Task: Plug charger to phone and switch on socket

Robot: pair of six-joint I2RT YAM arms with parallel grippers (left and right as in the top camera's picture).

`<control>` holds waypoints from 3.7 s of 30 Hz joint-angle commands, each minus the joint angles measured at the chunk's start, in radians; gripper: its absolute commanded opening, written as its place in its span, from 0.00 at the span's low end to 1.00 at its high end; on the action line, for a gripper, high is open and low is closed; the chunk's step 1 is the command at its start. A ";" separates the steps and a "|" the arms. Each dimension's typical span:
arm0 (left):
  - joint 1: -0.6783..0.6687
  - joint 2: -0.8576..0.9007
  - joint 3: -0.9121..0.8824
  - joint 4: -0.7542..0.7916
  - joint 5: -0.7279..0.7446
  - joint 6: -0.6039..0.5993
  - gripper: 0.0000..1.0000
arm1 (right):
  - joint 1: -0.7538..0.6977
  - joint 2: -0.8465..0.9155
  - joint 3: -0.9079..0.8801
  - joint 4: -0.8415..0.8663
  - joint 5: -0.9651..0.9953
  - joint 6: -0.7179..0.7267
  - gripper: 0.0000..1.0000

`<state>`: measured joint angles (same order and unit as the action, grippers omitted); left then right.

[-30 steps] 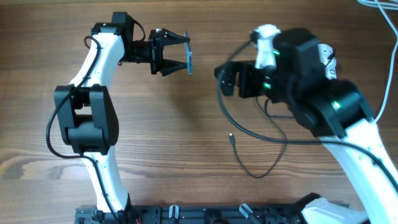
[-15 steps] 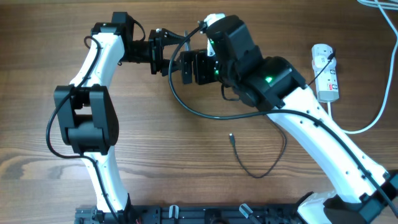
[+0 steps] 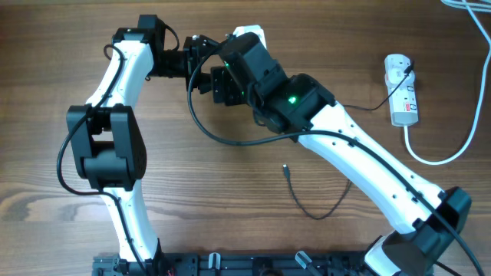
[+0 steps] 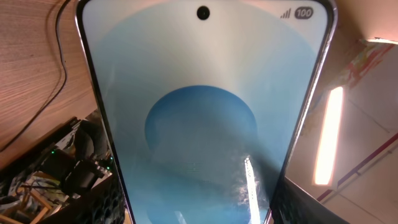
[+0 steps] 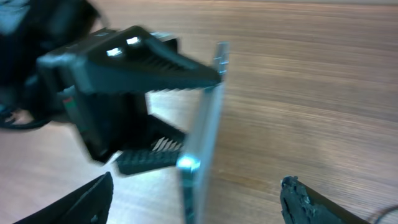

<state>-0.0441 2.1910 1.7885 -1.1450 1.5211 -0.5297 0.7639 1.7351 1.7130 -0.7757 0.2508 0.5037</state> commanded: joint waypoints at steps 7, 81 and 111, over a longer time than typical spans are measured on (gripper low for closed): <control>0.000 -0.052 -0.001 -0.001 0.056 0.000 0.63 | 0.003 0.072 0.019 0.025 0.085 0.011 0.82; 0.000 -0.052 -0.001 -0.071 0.056 -0.002 1.00 | 0.029 0.100 0.015 0.080 0.188 0.330 0.04; 0.000 -0.052 -0.001 -0.071 0.056 -0.003 0.69 | 0.028 -0.008 0.014 0.033 0.216 1.407 0.04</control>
<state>-0.0456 2.1780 1.7866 -1.2163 1.5551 -0.5369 0.7952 1.7691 1.7126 -0.7444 0.4816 1.8740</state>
